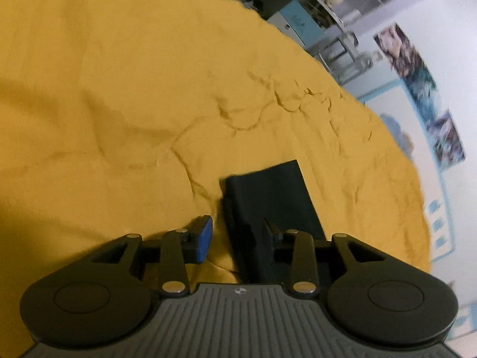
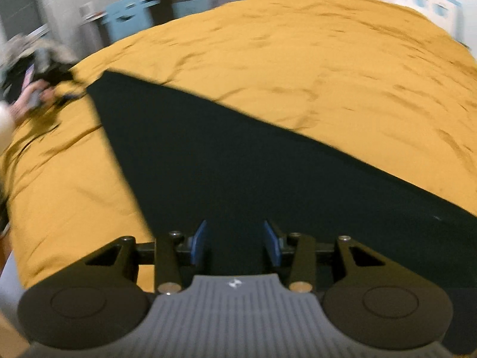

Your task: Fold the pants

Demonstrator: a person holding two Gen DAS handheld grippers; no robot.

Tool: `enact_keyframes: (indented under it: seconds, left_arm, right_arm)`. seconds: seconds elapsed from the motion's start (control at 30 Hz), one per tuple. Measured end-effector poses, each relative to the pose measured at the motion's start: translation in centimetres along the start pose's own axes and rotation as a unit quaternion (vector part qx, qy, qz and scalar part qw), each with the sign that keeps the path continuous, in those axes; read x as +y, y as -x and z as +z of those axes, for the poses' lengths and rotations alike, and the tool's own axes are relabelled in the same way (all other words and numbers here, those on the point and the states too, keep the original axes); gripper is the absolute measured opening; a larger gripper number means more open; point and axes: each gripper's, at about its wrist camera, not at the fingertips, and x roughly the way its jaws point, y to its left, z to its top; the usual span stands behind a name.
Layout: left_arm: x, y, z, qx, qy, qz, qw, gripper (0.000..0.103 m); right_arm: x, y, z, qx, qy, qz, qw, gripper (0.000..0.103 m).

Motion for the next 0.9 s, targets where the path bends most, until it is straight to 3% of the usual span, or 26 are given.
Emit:
enact_keyframes:
  seconds: [0.17,0.23,0.3,0.37,0.53,0.7,0.8,0.9]
  left_arm:
    - [-0.5,-1.8,-0.8,-0.013,0.000,0.023,0.9996,0.037]
    - [-1.2,-2.3,-1.0,-0.016,-0.015,0.059,0.9980,0.016]
    - [-1.9,-2.1,-1.0,-0.023,-0.014,0.062,0.9977,0.005]
    - [-3.2,-1.2,-1.2,-0.042,-0.035,0.066,0.9964,0.004]
    - [-9.3,3.1,-3.5,-0.102,-0.131,0.034,0.9855,0.004]
    - [-17.5,7.8,-7.8,-0.141,-0.250,0.004,0.9579,0.004]
    - [-22.8,10.2,-11.8,-0.165,-0.329,-0.009,0.9298,0.004]
    - [-27.9,12.0,-17.1,-0.180,-0.407,-0.019,0.8952,0.004]
  right_arm:
    - [-1.4,0.3,-0.3,-0.008,-0.020,-0.039,0.999,0.039]
    - [-1.8,0.6,-0.4,-0.025,-0.033,-0.050,0.998,0.039]
    - [-2.6,0.9,-0.5,-0.031,-0.046,-0.052,0.997,0.039]
    - [-3.1,1.2,-0.8,-0.034,-0.049,-0.057,0.997,0.039]
    - [-4.1,2.3,-1.4,-0.050,-0.054,-0.063,0.995,0.039]
    - [-5.5,4.1,-2.5,-0.067,-0.071,-0.075,0.992,0.038]
    - [-6.7,5.0,-3.1,-0.077,-0.081,-0.082,0.990,0.037]
    - [-8.1,5.6,-3.6,-0.083,-0.105,-0.083,0.987,0.037]
